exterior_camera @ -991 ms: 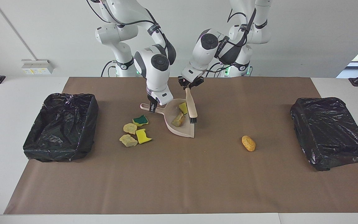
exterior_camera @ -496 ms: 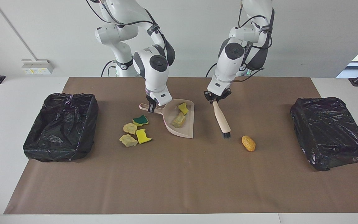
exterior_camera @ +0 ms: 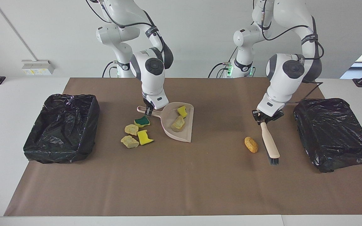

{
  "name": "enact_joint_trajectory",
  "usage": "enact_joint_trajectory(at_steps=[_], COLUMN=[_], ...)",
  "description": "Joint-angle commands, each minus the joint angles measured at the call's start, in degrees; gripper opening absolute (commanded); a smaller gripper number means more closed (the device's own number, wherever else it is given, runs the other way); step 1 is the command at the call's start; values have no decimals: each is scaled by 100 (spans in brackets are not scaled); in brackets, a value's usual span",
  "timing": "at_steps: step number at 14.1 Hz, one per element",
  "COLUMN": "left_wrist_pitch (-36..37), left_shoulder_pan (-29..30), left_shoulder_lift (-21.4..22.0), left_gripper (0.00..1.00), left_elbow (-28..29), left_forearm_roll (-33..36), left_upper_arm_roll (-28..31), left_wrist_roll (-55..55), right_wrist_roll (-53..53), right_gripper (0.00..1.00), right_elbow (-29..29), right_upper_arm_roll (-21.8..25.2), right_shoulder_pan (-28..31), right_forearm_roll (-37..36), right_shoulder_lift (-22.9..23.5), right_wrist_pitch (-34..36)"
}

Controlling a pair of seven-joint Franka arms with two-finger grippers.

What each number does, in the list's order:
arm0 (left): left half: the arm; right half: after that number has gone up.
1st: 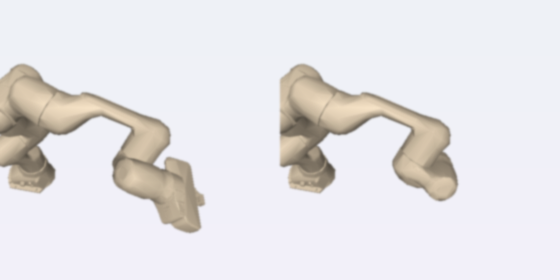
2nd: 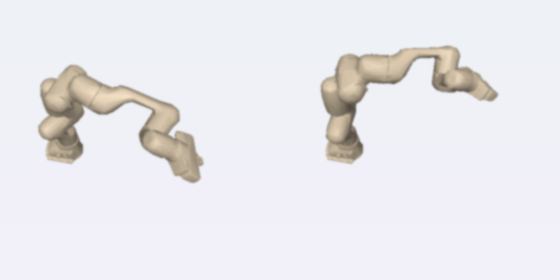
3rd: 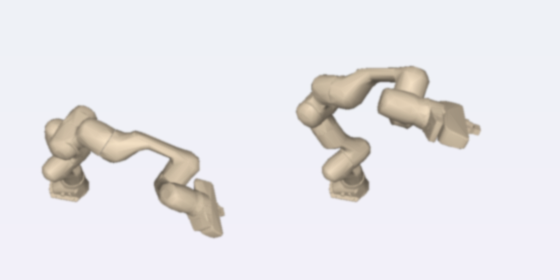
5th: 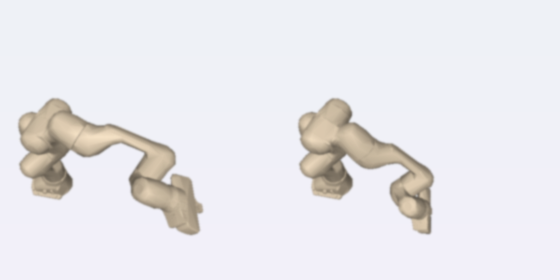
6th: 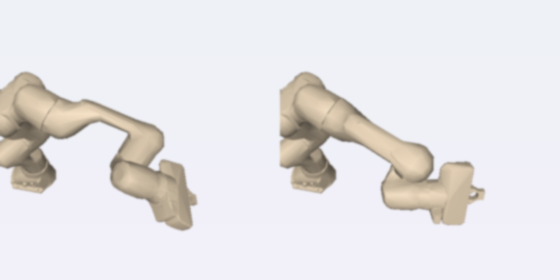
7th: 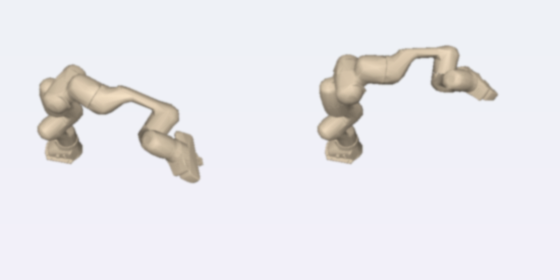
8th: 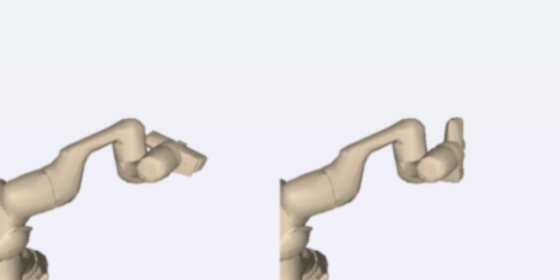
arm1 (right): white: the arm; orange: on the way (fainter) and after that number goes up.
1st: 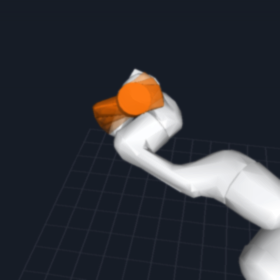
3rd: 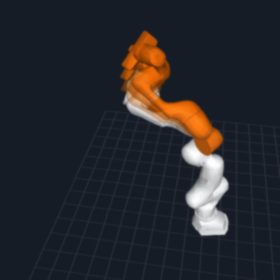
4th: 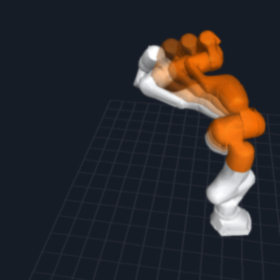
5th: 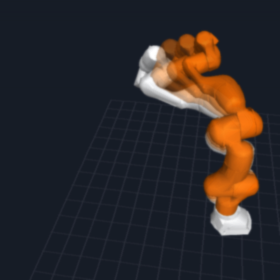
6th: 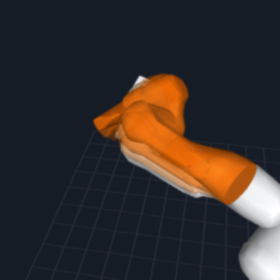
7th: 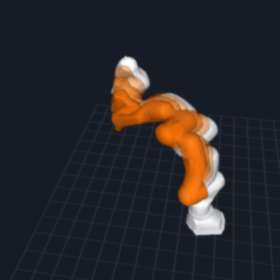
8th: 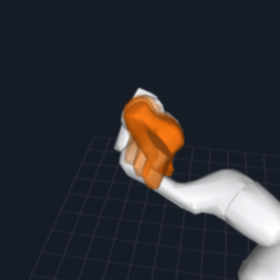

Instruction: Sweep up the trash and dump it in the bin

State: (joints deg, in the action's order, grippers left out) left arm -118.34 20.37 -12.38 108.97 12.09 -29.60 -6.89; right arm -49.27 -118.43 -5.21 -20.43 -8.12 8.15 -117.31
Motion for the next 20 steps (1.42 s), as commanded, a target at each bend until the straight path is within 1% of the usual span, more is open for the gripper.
enact_joint_trajectory(at_steps=[1, 2, 3, 5, 8, 10, 12, 13, 14, 15, 16, 18, 20], left_wrist_pitch=[136, 109, 205, 416, 373, 556, 628, 628, 645, 654, 654, 619, 601], left_shoulder_pan=[-585, -718, -754, -876, -1192, -1325, -1308, -1299, -1316, -1308, -1308, -1281, -1308], left_shoulder_lift=[-668, -704, -687, -530, -152, -46, 33, 51, 60, 95, 121, 174, 148], left_gripper=[0, 0, 0, 0, 0, 0, 0, 0, 0, 0, 0, 0, 0], left_elbow=[-657, -632, -570, -263, 413, 589, 765, 818, 845, 889, 1011, 1109, 1109], left_forearm_roll=[232, 224, 232, 223, 206, 188, 31, -240, -695, -856, -866, -893, -963], left_upper_arm_roll=[873, 1077, 1114, 1106, 1062, 1009, 502, 342, 167, -96, -334, -1009, -1389], left_wrist_roll=[974, 1284, 1365, 1375, 1296, 1243, 1007, 701, 437, 252, 58, -188, -1046], right_wrist_roll=[-75, -66, -48, 31, 40, 162, 172, 172, 137, 102, 101, 101, 101], right_gripper=[0, 0, 0, 0, 0, 0, 0, 0, 0, 0, 0, 0, 0], right_elbow=[-84, -84, -84, -67, -23, -23, -14, -22, -23, -23, -23, -23, -23], right_upper_arm_roll=[-42, -42, -42, -42, -42, -42, -42, -42, -42, -33, -33, -42, -42], right_shoulder_pan=[39, 39, 30, -5, -119, -277, -286, -286, -277, -277, -260, -260, -260], right_forearm_roll=[12, 12, 12, 29, 205, 249, 241, 241, 232, 214, 205, 197, 197], right_shoulder_lift=[2, 2, 2, 2, 37, 125, 152, 143, 143, 143, 143, 143, 143], right_wrist_pitch=[-195, -196, -196, -196, -248, -310, -284, -240, -222, -205, -196, -196, -196])
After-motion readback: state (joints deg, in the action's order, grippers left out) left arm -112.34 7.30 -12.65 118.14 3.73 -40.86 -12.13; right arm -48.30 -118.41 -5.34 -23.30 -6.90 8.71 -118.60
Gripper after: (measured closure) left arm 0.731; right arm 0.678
